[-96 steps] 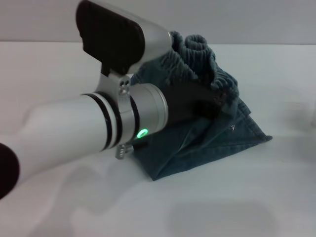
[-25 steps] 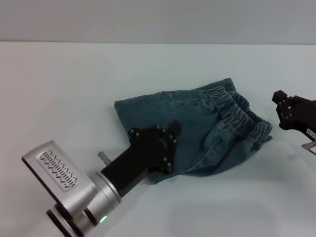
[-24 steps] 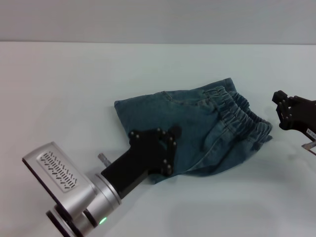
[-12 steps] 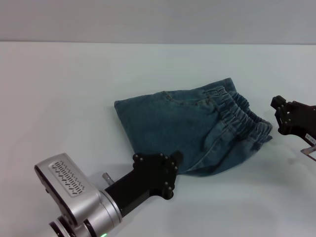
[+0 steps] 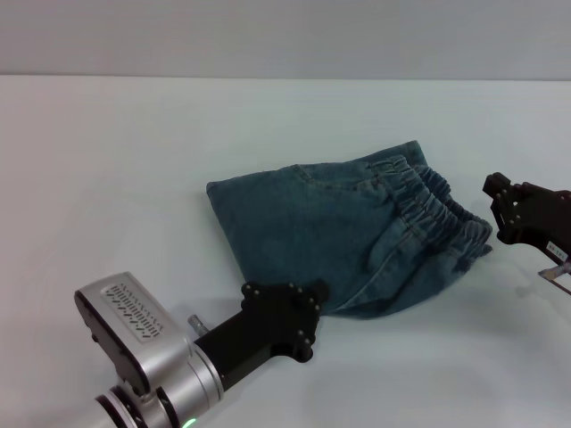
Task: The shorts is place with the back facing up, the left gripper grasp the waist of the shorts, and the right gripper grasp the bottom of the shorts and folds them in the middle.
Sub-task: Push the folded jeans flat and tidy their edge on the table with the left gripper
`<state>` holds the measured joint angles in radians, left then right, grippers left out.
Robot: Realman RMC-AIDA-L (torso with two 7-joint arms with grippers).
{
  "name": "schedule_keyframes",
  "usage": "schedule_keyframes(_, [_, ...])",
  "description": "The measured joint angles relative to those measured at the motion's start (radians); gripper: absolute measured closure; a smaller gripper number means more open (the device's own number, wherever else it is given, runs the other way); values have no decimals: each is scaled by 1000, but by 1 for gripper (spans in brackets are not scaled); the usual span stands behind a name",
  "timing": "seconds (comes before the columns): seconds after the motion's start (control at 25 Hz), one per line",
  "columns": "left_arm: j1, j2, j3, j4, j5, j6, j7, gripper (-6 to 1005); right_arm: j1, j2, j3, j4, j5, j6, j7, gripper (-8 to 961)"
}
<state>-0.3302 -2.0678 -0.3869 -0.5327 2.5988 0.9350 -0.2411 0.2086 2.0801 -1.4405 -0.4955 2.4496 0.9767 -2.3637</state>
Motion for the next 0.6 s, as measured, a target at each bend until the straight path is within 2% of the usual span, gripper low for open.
schedule_keyframes(0.4, [-31,2,-19,24,-7,-29,-49,1000,-3,2,0,1,0,12,1,951])
schedule_keyframes(0.6, [-48,2,-58,26,-8,-66,-55,1000,-6,3,0,3,0,20,3,950])
